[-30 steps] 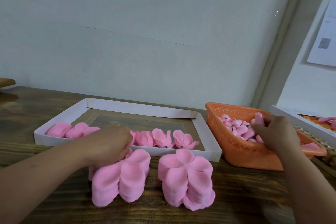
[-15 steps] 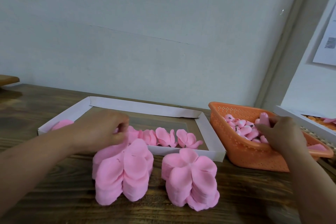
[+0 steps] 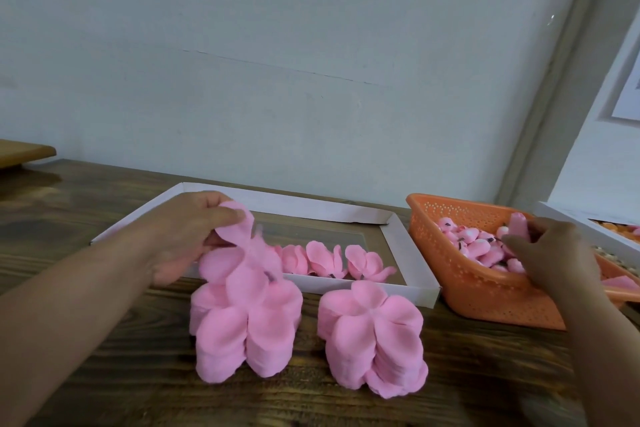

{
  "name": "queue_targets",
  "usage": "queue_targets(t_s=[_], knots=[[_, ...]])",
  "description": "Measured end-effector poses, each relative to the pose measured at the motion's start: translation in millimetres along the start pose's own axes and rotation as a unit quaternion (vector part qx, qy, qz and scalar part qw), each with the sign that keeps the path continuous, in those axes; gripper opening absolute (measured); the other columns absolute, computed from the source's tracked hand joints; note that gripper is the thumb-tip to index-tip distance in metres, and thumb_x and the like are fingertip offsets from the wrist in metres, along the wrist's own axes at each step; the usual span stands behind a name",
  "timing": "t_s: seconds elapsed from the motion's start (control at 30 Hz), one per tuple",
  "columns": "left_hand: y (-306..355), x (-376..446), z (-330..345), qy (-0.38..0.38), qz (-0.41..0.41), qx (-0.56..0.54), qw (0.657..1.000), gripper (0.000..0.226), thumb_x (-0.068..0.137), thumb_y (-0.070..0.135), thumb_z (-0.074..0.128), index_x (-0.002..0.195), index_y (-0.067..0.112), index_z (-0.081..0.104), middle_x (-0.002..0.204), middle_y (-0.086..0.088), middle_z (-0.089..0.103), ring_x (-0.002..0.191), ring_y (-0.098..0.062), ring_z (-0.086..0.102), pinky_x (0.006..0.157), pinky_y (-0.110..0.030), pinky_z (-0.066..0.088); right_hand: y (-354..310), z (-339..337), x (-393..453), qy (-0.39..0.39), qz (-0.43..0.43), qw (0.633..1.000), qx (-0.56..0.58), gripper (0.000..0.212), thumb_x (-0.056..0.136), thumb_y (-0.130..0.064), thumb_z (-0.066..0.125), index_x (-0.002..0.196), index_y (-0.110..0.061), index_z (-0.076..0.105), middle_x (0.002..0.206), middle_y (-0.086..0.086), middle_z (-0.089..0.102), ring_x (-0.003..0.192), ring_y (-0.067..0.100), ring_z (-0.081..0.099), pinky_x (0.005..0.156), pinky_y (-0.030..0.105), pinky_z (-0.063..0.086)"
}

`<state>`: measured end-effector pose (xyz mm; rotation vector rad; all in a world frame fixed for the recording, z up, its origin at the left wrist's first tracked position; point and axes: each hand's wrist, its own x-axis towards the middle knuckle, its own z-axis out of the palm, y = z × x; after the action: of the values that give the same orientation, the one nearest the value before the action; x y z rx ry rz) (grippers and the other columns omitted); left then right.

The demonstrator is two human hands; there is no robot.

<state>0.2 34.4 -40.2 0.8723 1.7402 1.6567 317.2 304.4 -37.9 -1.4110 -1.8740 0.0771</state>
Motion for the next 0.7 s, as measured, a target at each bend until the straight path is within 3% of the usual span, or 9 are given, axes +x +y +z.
queue_targets(t_s=[0.1,0.2,0.27,0.37,0.43,0.5,0.6,0.7], knots=[[8,-4,5,-0.011,0.006,-0.030,0.999,0.013,0.097,0.011,0.049,0.086,0.008,0.056,0.073,-0.012,0.063,0.062,-0.024,0.055,0.063,-0.033,0.039,-8,-5,-6,0.033,-0.032,0.998,0.035,0.020,0.088,-0.030,0.059,0.089,-0.012,0.068,0.072,0.010,0.063,0.068,0.031,0.057,0.058,0.030,0.039],[11,-8,21,-0.019,-0.005,-0.023,1.000,0.012,0.098,0.013,0.049,0.090,0.007,0.056,0.076,-0.014,0.062,0.060,-0.026,0.057,0.058,-0.030,0.046,-28,-13,-17,0.038,-0.094,0.983,0.151,0.019,0.089,-0.026,0.060,0.074,-0.015,0.067,0.066,0.010,0.064,0.062,0.028,0.058,0.056,0.030,0.042],[10,-6,34,0.002,0.003,0.025,1.000,0.010,0.097,0.014,0.050,0.092,0.009,0.058,0.084,-0.014,0.062,0.070,-0.027,0.058,0.067,-0.033,0.048,-49,-19,-27,0.013,-0.111,0.959,0.260,0.014,0.084,-0.019,0.068,0.070,-0.019,0.067,0.068,0.009,0.067,0.060,0.022,0.059,0.056,0.027,0.045],[11,-7,56,0.066,0.026,0.103,0.992,0.010,0.095,0.020,0.052,0.095,0.014,0.060,0.094,-0.009,0.064,0.088,-0.028,0.060,0.078,-0.033,0.047,-80,-25,-47,-0.092,-0.098,0.891,0.434,0.019,0.072,-0.010,0.076,0.083,-0.024,0.071,0.077,-0.006,0.074,0.071,0.010,0.069,0.061,0.020,0.053],[11,-9,72,0.078,0.018,0.056,0.995,0.010,0.095,0.019,0.050,0.088,0.015,0.057,0.087,-0.006,0.061,0.088,-0.027,0.058,0.077,-0.032,0.044,-95,-23,-58,-0.174,-0.094,0.815,0.544,0.019,0.065,-0.008,0.074,0.082,-0.016,0.074,0.083,-0.003,0.075,0.079,0.010,0.070,0.069,0.018,0.055],[11,-10,87,0.080,0.002,0.022,0.997,0.014,0.095,0.019,0.049,0.084,0.015,0.057,0.083,-0.006,0.060,0.088,-0.029,0.058,0.082,-0.035,0.046,-106,-20,-69,-0.233,-0.123,0.768,0.584,0.015,0.061,-0.012,0.072,0.075,-0.011,0.075,0.085,-0.001,0.074,0.089,0.010,0.067,0.080,0.020,0.054],[8,-9,104,0.081,-0.017,-0.043,0.996,0.022,0.094,0.014,0.046,0.080,0.013,0.062,0.080,-0.010,0.060,0.079,-0.029,0.056,0.078,-0.037,0.044,-112,-12,-81,-0.276,-0.193,0.761,0.554,0.009,0.068,-0.006,0.070,0.077,-0.003,0.071,0.079,0.006,0.069,0.083,0.013,0.064,0.074,0.022,0.052],[5,-11,114,0.094,-0.021,-0.076,0.992,0.017,0.095,0.015,0.044,0.089,0.015,0.060,0.087,-0.007,0.064,0.083,-0.028,0.061,0.079,-0.036,0.050,-114,-6,-87,-0.290,-0.208,0.794,0.492,0.011,0.072,-0.007,0.075,0.083,-0.004,0.072,0.082,0.024,0.068,0.075,0.036,0.064,0.067,0.049,0.053]])
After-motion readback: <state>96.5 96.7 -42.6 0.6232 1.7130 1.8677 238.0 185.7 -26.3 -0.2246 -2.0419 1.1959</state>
